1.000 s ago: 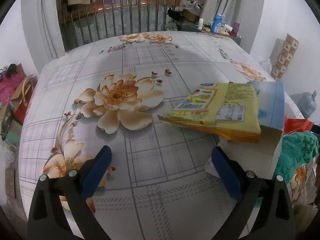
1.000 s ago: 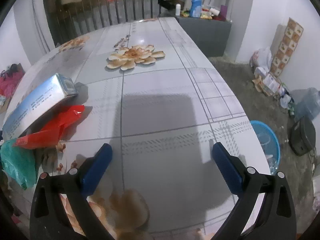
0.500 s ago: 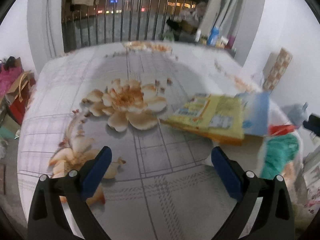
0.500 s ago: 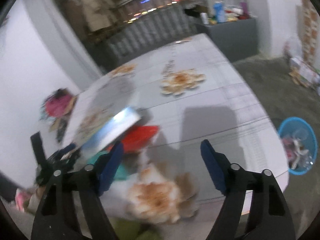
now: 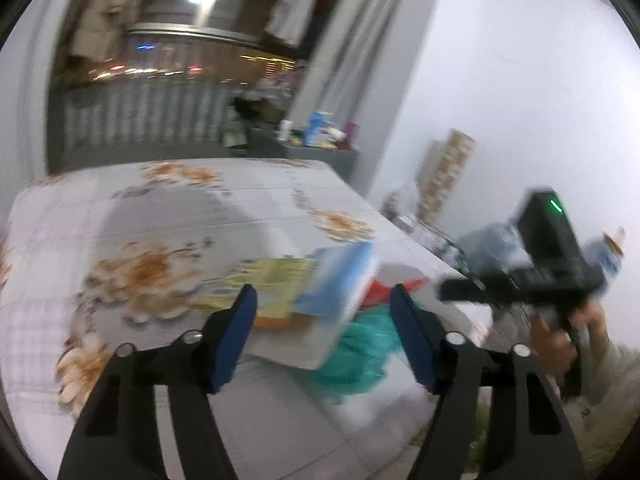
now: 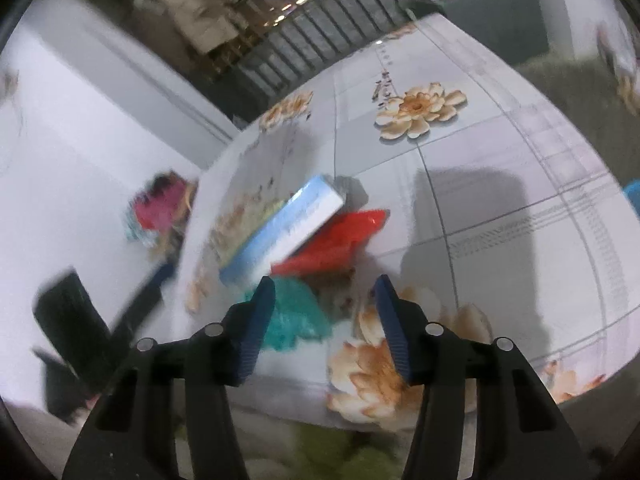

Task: Collect trash
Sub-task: 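Grasp the teal plastic bag with the left gripper while the right gripper grasps the red bag, then lift the teal bag with the left gripper while the right gripper lifts the red bag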

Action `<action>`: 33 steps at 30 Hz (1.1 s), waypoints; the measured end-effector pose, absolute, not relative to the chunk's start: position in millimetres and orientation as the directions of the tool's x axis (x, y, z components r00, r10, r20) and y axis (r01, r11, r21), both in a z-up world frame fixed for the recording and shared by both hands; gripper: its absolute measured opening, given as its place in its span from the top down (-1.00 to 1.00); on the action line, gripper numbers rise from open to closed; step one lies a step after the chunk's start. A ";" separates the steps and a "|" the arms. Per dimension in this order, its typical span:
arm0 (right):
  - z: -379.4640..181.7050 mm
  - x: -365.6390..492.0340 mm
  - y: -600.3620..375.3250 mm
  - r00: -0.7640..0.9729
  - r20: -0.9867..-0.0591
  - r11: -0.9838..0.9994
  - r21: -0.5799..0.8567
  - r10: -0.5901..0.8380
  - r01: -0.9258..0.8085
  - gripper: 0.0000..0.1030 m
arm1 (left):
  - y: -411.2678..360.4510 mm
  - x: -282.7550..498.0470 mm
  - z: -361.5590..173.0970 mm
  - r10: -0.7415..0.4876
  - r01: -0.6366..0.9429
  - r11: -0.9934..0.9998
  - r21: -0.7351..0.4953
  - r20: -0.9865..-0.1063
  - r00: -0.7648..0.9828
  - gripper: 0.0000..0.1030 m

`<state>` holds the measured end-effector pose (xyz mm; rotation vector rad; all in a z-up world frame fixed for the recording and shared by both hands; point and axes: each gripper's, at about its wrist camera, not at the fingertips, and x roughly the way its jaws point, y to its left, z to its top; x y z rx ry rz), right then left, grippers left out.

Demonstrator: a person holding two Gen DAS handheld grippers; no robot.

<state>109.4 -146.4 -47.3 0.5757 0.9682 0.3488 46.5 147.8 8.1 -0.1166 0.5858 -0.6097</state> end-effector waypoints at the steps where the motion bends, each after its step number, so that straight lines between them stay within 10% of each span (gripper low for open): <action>1: -47.8 110.6 -148.8 0.527 -0.662 0.783 0.622 0.533 -0.011 0.06 | 134.9 45.3 8.4 -0.580 0.540 0.807 -0.239 -0.495 0.647 -0.20; 18: -83.3 130.8 -157.8 0.421 -0.570 0.545 0.817 0.706 0.192 0.16 | 27.2 31.5 -35.4 -0.433 0.706 0.663 0.249 -0.642 0.633 -0.13; 33: -83.2 118.7 -175.6 0.484 -0.568 0.522 0.818 0.666 0.241 0.86 | 16.7 34.5 -44.3 -0.390 0.698 0.640 0.321 -0.647 0.655 -0.13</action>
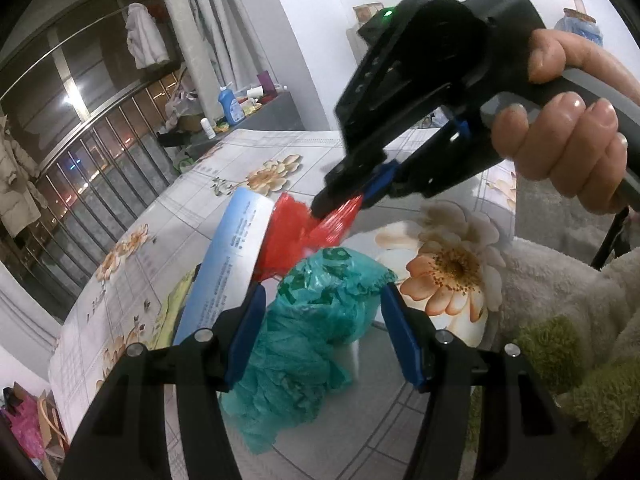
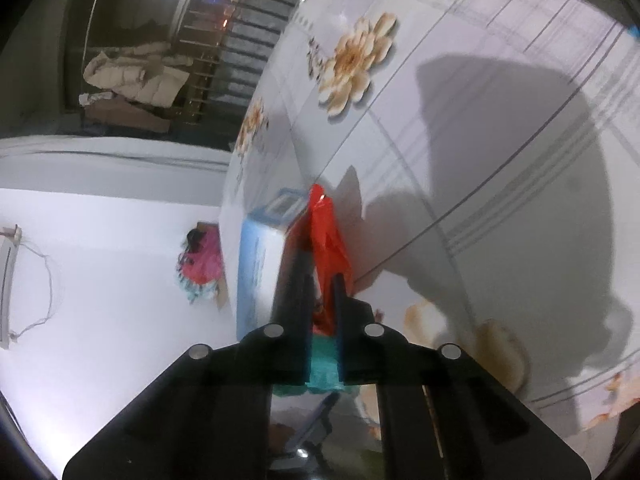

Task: Collect trash
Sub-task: 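Lift the teal bag with the left gripper while the right gripper lifts the red bag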

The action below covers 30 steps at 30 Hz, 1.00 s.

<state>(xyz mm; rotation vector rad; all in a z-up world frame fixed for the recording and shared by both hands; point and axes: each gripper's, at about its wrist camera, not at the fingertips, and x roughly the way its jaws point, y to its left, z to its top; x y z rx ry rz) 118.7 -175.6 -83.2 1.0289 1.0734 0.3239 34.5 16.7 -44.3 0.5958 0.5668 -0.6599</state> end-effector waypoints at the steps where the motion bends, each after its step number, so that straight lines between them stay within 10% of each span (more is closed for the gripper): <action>1: -82.5 117.6 -178.5 0.493 -0.574 0.531 0.812 0.654 0.241 0.86 | 16.9 35.1 -43.8 -0.390 0.698 0.641 0.320 -0.647 0.655 -0.13; 28: -84.0 75.5 -216.7 0.569 -0.571 0.563 0.798 0.591 0.216 0.86 | -10.5 44.0 -61.1 -0.233 0.638 0.597 0.486 -0.656 0.718 -0.16; 30: -82.6 73.0 -219.4 0.577 -0.560 0.555 0.805 0.595 0.209 0.86 | -9.6 43.5 -59.8 -0.229 0.625 0.609 0.489 -0.646 0.728 0.07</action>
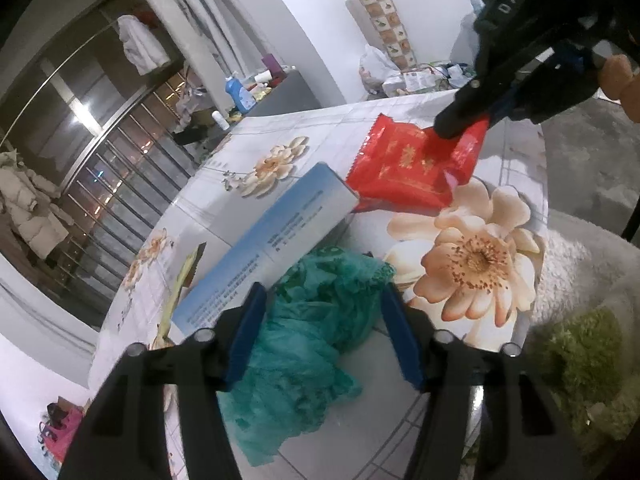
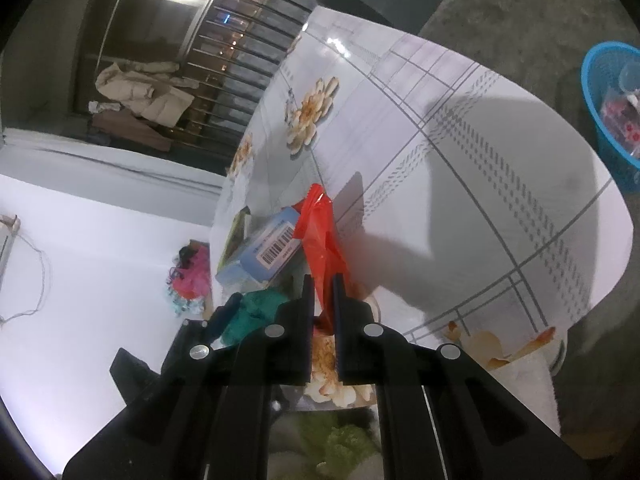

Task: Collect trash
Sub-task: 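Lift the teal bag with the left gripper while the right gripper lifts the red bag, then carry both bags over the blue wastebasket and open both grippers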

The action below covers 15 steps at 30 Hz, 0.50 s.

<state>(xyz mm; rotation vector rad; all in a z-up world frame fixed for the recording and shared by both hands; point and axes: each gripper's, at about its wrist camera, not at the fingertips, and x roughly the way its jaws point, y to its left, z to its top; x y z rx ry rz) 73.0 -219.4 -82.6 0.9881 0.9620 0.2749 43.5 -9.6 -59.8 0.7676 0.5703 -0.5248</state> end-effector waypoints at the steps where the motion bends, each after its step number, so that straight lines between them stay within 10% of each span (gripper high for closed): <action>1: -81.0 71.4 -221.0 0.582 -0.552 0.551 0.810 0.597 0.203 0.86 | -8.2 42.9 -57.8 -0.223 0.613 0.617 0.493 -0.637 0.738 0.16; 6: -69.3 66.2 -230.2 0.618 -0.489 0.518 0.842 0.615 0.151 0.86 | 3.0 54.3 -43.4 -0.245 0.602 0.689 0.403 -0.652 0.718 0.57; 15: -58.9 55.7 -250.4 0.680 -0.385 0.443 0.891 0.624 0.098 0.87 | 13.9 52.0 -25.0 -0.294 0.601 0.736 0.313 -0.652 0.699 0.68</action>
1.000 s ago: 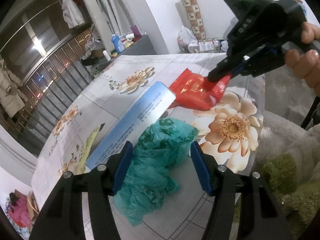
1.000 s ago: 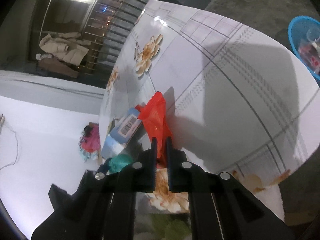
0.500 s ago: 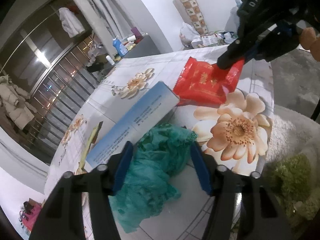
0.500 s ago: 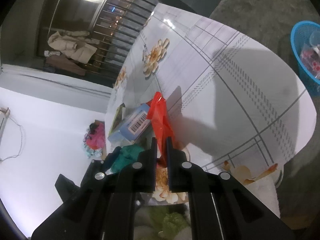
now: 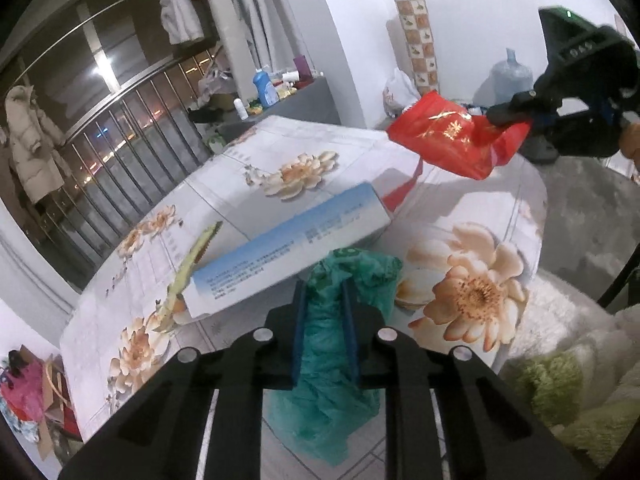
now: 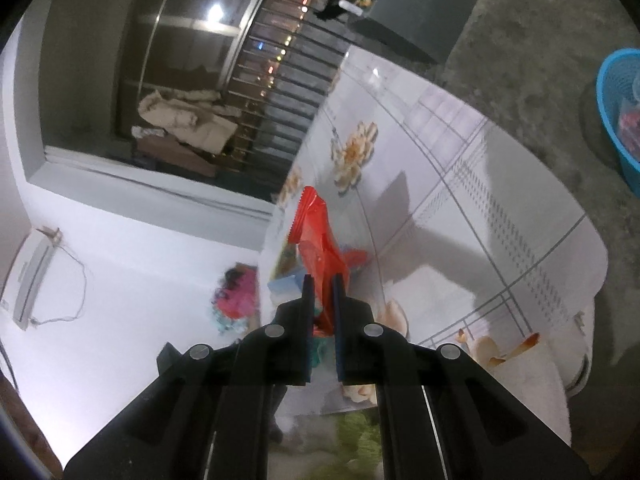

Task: Collect trash
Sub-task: 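Carry both bags over the blue wastebasket and open both grippers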

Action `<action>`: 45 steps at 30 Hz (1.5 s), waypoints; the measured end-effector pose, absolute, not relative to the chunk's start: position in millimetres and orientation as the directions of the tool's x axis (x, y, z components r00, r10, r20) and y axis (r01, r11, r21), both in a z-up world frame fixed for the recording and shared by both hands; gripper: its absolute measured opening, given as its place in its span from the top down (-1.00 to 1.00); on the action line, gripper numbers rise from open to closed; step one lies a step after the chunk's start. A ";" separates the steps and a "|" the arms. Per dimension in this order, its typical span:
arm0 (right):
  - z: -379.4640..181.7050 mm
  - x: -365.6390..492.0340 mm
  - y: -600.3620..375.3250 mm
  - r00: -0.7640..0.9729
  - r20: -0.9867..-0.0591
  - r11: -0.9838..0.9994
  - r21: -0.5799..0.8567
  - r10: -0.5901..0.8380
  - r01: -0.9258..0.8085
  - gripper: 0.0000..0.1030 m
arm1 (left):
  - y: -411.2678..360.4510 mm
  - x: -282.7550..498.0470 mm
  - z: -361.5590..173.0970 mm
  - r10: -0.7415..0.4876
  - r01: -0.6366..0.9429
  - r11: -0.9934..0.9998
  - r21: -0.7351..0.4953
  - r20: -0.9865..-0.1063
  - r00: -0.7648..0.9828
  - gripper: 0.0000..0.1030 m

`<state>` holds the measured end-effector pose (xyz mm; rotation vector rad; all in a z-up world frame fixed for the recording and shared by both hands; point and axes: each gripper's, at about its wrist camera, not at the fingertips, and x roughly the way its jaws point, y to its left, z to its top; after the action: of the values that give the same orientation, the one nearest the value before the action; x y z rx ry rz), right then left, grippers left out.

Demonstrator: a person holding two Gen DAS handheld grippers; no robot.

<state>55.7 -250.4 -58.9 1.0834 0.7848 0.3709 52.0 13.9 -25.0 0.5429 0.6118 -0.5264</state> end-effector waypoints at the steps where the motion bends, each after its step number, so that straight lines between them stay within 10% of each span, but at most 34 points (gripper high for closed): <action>1: -57.9 55.1 -252.2 0.686 -0.381 0.441 0.892 0.620 0.096 0.87 | 14.8 50.3 -21.4 -0.299 0.598 0.739 0.310 -0.645 0.704 0.68; 19: -38.2 1.8 -334.1 0.871 -0.316 0.439 0.889 0.376 0.133 0.87 | -38.8 66.1 84.1 -0.581 0.726 0.680 0.105 -0.526 0.621 0.69; 27: -70.9 -48.3 -397.7 0.872 -0.485 0.404 0.812 0.065 0.421 0.86 | -199.2 118.2 77.7 -0.694 0.872 0.485 -0.064 -0.634 0.340 0.68; 38: -143.3 -22.7 -488.0 0.821 -0.570 0.235 0.802 0.027 0.549 0.86 | -391.7 176.3 -30.6 -0.556 0.885 0.444 -0.142 -0.818 0.148 0.67; 42: -183.7 14.6 -530.9 0.808 -0.588 0.181 0.800 0.044 0.573 0.76 | -440.5 194.2 -70.1 -0.525 0.886 0.450 -0.115 -0.837 0.158 0.46; 45: -220.6 29.4 -549.1 0.746 -0.666 0.151 0.738 0.010 0.658 0.13 | -453.9 203.3 -94.5 -0.485 0.877 0.473 -0.088 -0.857 0.176 -0.01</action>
<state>29.4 -549.1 -220.6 1.3554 0.6078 -0.5082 203.3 -453.9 -94.5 0.4851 0.9763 -1.0192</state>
